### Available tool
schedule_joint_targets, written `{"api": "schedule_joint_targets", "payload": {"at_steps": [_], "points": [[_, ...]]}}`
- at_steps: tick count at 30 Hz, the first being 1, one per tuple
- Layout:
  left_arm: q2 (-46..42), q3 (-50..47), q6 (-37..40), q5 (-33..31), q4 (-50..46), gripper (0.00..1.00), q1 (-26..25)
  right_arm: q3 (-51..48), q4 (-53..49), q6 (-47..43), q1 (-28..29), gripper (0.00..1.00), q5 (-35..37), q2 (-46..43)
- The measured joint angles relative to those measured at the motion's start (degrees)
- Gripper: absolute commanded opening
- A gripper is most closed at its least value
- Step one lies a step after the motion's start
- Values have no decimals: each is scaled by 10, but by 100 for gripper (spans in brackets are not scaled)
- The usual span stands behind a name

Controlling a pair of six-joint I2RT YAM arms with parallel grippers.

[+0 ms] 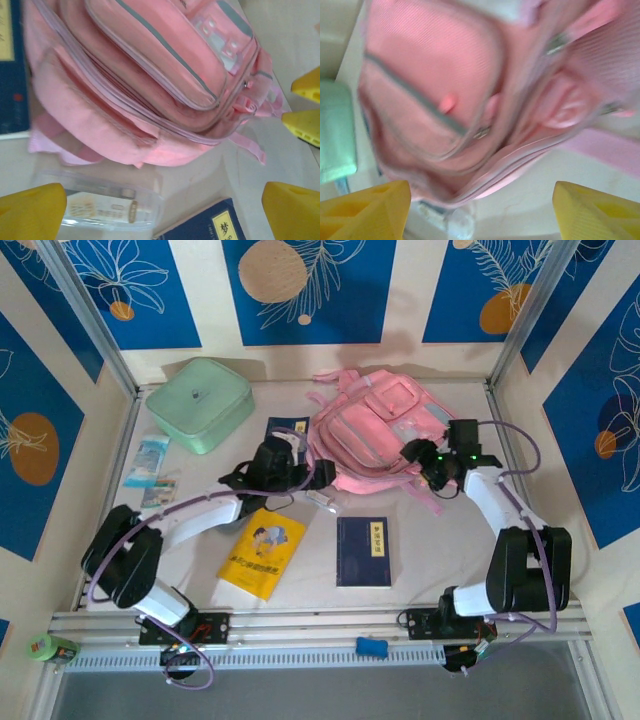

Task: Pack the student bag
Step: Rotate the student bag at the center of the table.

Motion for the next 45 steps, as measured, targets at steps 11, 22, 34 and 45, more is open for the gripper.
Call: {"api": "schedule_joint_targets", "payload": {"at_steps": [11, 22, 34, 45], "points": [[134, 75, -49, -1, 46, 100, -58, 78, -8, -18, -92, 68, -1, 156], [215, 139, -55, -22, 51, 99, -57, 121, 40, -20, -99, 29, -20, 254], [267, 209, -4, -26, 21, 99, -31, 55, 77, -17, -103, 0, -35, 181], [298, 301, 69, -7, -26, 99, 26, -42, 82, 41, -91, 0, -52, 38]]}}
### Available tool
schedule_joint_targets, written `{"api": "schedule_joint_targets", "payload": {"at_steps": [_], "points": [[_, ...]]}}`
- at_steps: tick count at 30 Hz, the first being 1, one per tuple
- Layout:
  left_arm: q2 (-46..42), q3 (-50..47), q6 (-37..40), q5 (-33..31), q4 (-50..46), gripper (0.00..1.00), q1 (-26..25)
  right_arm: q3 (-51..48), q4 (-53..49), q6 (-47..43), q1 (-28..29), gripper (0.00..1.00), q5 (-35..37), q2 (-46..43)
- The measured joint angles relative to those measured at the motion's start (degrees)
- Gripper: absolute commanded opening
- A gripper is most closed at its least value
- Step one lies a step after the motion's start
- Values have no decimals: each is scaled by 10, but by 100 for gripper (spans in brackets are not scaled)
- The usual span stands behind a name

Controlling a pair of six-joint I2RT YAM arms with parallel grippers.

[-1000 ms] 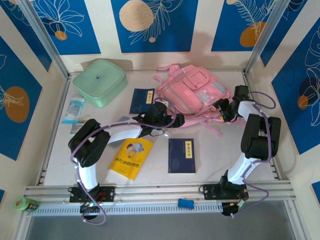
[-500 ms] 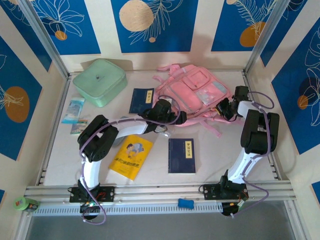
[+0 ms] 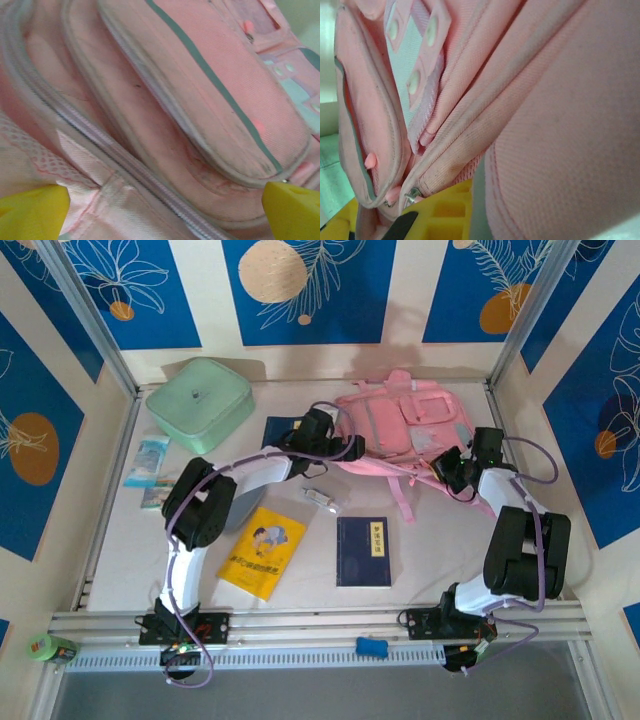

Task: Pack the student bag
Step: Rotate the student bag at the center of the table, then unzip the student bag at the center of the table.

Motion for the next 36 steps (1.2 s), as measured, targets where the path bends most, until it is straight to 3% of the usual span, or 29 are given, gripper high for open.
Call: {"api": "schedule_joint_targets", "payload": {"at_steps": [9, 16, 23, 36], "points": [[-110, -41, 18, -12, -75, 98, 1, -13, 4, 88, 24, 0, 22, -30], [-153, -49, -3, -38, -90, 88, -111, -13, -7, 124, 43, 0, 37, -41], [-89, 1, 11, -76, -132, 75, -222, -12, -24, 137, 45, 0, 38, -42], [73, 135, 50, -169, -149, 57, -242, -7, -44, 145, 52, 0, 38, -42]]}}
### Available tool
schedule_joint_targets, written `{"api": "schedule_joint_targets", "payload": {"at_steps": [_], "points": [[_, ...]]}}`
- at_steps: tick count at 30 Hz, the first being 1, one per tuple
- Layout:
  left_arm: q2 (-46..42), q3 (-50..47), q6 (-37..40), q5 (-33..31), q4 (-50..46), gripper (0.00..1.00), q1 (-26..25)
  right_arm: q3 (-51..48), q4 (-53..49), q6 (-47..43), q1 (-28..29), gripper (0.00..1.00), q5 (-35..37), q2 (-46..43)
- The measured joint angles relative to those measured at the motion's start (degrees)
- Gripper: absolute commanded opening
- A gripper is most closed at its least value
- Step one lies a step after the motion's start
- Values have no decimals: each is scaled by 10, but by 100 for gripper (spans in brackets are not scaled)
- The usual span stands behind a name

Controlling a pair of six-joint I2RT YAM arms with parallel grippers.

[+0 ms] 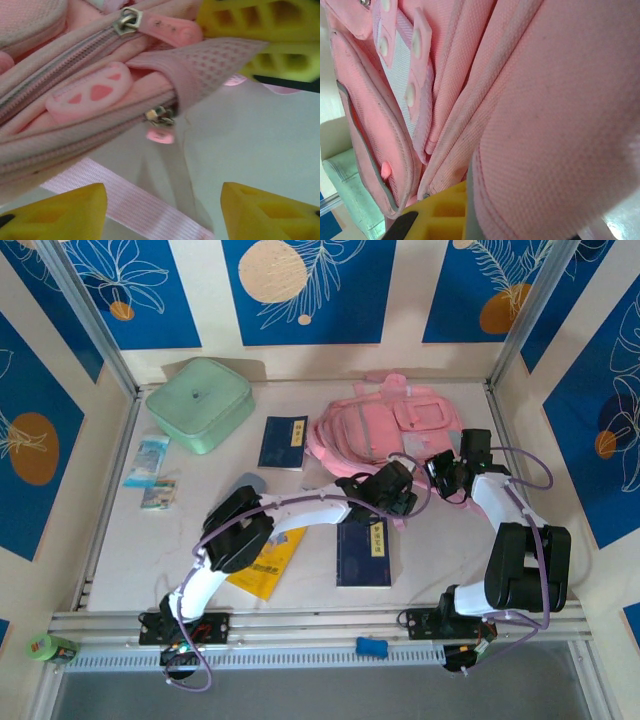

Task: Pack the student bag
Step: Unzip the student bag at the center of the table.

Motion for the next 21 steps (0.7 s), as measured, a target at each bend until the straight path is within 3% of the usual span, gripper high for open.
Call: {"api": "schedule_joint_targets", "payload": {"at_steps": [8, 18, 21], "points": [[41, 45, 1, -54, -1, 46, 0, 0, 0, 4, 5, 0, 2, -2], [70, 79, 8, -72, -2, 7, 0, 0, 2, 4, 11, 0, 9, -8], [70, 80, 14, -71, 2, 0, 1, 0, 2, 4, 11, 0, 9, -8]]}}
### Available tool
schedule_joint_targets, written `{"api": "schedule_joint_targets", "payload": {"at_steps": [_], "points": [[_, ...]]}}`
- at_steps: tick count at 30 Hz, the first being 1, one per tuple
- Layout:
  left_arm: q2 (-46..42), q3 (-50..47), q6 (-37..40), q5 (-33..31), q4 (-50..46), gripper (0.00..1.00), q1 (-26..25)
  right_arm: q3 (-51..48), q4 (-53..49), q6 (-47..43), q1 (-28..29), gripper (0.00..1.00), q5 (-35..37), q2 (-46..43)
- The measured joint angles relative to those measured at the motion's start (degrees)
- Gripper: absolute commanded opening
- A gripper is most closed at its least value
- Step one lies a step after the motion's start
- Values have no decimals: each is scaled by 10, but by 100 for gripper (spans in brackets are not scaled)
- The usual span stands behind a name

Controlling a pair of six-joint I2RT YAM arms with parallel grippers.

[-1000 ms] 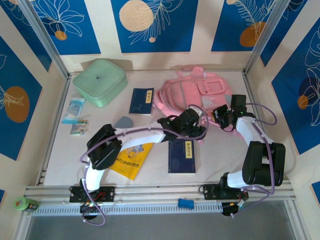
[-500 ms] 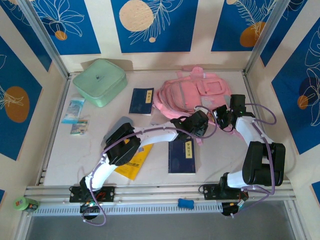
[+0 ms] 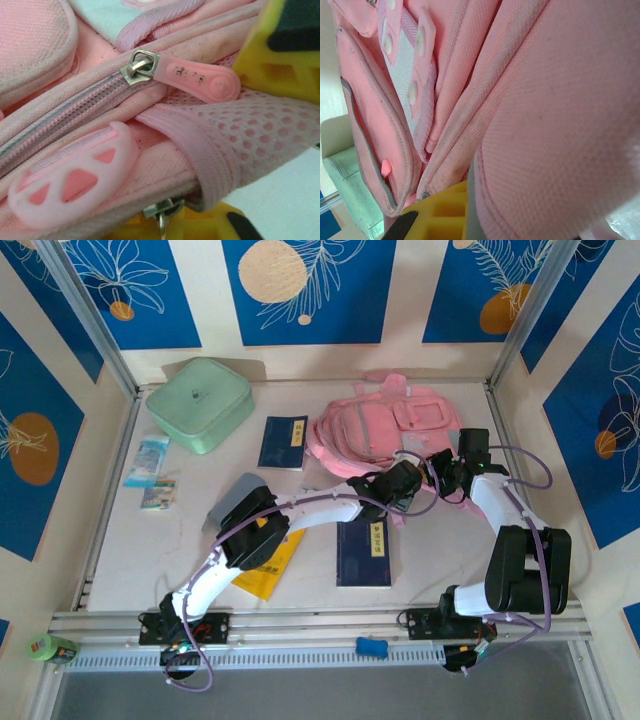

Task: Pack the student bag
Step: Unzip the student bag at the center of the table.

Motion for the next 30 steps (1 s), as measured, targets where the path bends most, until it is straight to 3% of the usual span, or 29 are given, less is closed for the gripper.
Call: {"api": "schedule_joint_targets", "payload": {"at_steps": [7, 25, 30], "points": [[-4, -10, 6, 16, 13, 0, 3, 2, -3, -12, -9, 0, -7, 0], [-157, -216, 20, 107, 50, 0, 63, 98, -41, -96, -98, 0, -76, 91], [-159, -215, 21, 146, 52, 0, 65, 148, -48, -118, -101, 16, -80, 137]]}}
